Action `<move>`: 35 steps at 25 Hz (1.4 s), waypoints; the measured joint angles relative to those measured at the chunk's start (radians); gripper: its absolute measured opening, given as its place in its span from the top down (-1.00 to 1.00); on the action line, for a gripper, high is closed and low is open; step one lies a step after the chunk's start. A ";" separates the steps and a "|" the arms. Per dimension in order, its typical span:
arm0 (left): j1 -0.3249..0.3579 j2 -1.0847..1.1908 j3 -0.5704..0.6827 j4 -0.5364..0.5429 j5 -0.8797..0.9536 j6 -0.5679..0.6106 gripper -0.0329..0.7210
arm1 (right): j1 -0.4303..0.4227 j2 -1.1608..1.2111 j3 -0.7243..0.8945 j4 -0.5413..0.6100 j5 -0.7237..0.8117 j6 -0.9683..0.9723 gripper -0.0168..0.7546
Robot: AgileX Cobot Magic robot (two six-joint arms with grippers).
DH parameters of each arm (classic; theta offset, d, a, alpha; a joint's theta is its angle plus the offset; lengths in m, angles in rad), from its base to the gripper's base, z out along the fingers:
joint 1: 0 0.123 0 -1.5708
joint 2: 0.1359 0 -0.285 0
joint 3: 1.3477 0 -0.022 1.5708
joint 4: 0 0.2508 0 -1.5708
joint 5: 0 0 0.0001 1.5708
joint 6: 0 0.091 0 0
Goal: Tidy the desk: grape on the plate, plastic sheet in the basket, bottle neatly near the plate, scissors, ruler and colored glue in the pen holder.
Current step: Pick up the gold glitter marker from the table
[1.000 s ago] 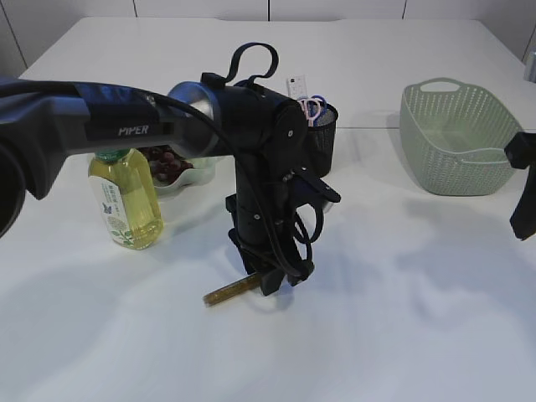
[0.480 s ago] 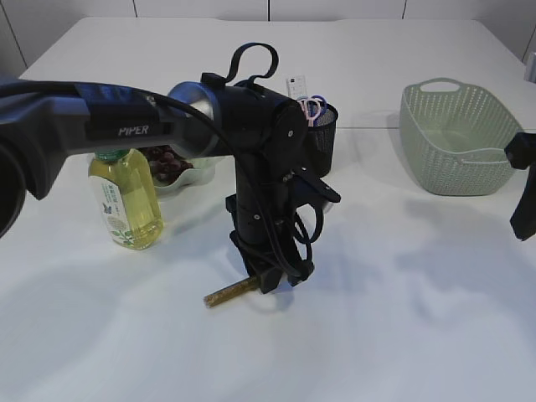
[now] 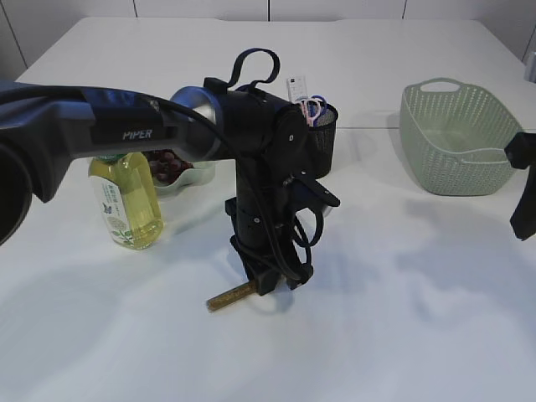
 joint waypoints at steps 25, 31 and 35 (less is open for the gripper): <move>0.000 -0.130 -0.004 -0.032 0.046 -0.150 0.76 | 0.000 0.000 0.000 0.000 0.000 0.000 0.15; 0.000 -0.212 0.046 -0.069 -0.003 -0.204 0.75 | 0.000 0.000 0.000 0.000 0.000 0.000 0.15; 0.000 -0.286 0.164 -0.080 -0.128 -0.221 0.75 | 0.000 0.000 0.000 0.000 0.000 0.000 0.15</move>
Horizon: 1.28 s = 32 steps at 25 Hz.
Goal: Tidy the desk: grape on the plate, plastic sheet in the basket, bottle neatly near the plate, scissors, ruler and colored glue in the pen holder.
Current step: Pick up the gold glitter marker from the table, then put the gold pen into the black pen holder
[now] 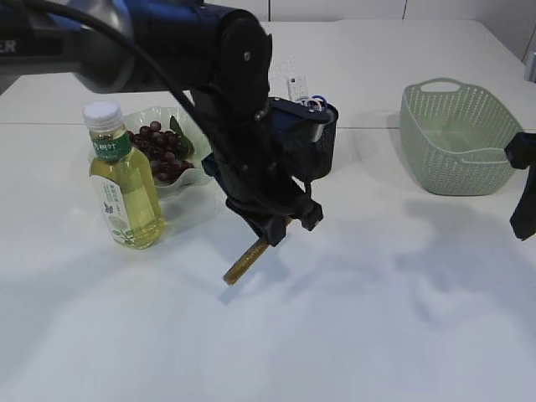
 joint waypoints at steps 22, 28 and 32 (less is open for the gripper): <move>0.000 -0.315 0.616 -0.044 -1.383 -0.039 0.72 | 0.000 0.000 0.000 0.000 0.000 -0.005 0.15; 0.014 -0.198 0.432 0.018 -1.465 -0.035 0.72 | 0.000 0.000 0.000 0.004 0.000 0.000 0.15; 0.054 -0.074 0.274 0.025 -1.472 -0.029 0.70 | 0.000 0.000 0.000 0.004 0.000 -0.005 0.15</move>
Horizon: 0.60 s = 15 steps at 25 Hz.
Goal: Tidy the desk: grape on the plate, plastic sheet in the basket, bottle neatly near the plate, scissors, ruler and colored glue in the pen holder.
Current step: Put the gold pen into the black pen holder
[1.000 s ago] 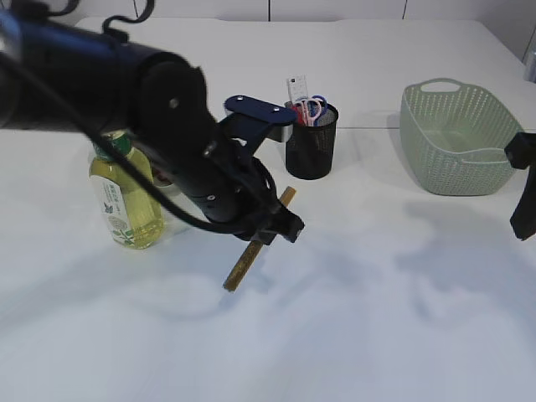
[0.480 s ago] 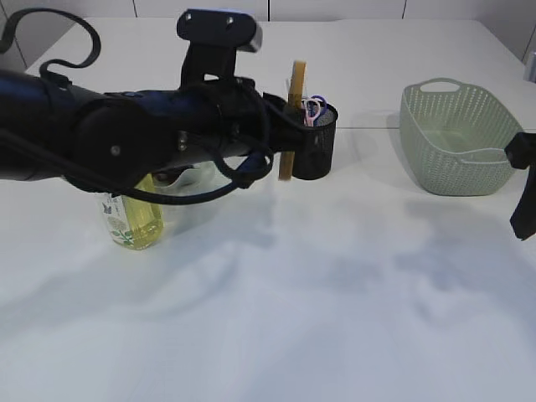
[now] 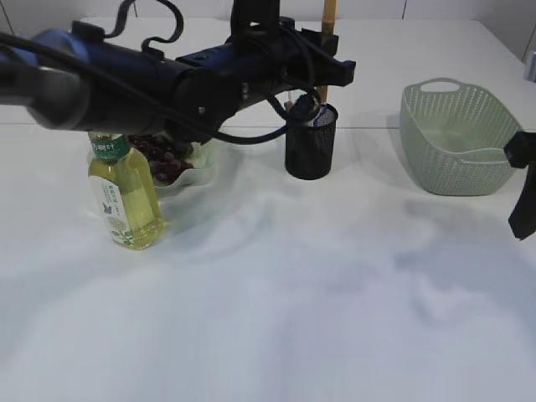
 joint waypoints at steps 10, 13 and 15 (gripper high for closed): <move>0.052 0.199 -0.238 0.000 0.002 0.003 0.68 | 0.000 0.000 0.000 0.002 0.000 0.000 0.15; 0.057 0.230 -0.274 0.000 0.002 0.003 0.67 | 0.000 0.000 0.000 0.002 0.000 0.000 0.15; 0.058 0.248 -0.289 0.000 0.000 0.003 0.67 | 0.000 0.000 0.000 0.002 0.000 -0.002 0.15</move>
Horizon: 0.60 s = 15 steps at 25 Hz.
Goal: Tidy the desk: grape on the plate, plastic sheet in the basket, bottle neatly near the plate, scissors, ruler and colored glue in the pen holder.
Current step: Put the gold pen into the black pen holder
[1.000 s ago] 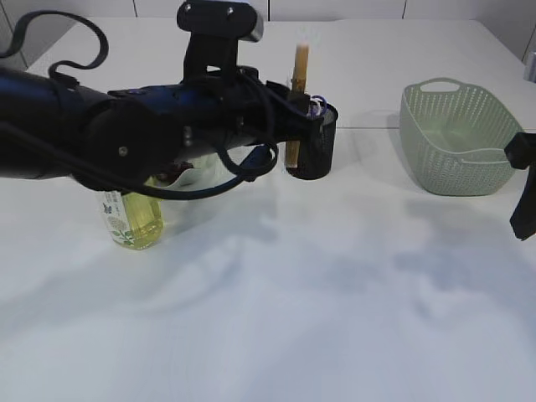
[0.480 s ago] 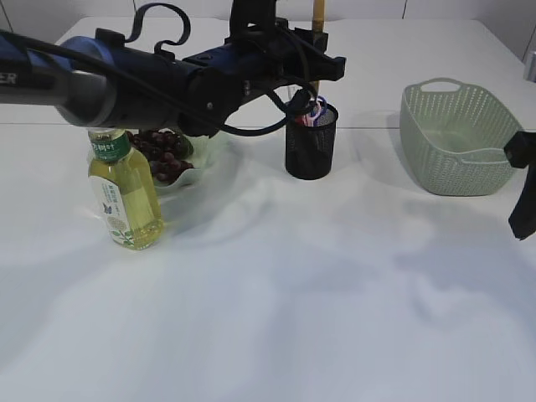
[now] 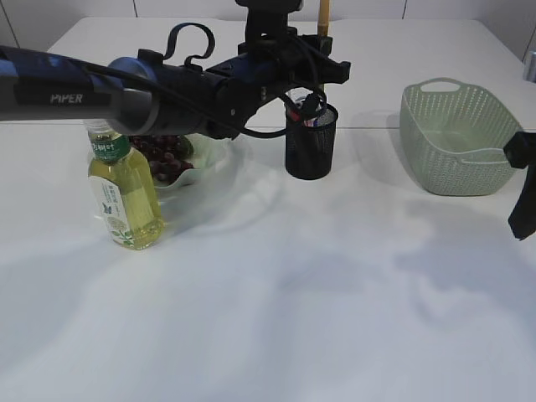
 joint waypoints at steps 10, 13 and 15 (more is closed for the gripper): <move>0.015 0.064 -0.040 0.000 0.000 0.000 0.65 | 0.000 0.000 0.000 0.000 0.000 -0.011 0.15; 0.015 0.071 -0.050 0.000 -0.004 0.000 0.62 | 0.000 0.000 0.000 0.000 0.000 -0.012 0.15; 0.016 0.074 -0.050 0.000 -0.004 0.000 0.58 | 0.000 0.000 0.000 0.000 0.000 -0.012 0.15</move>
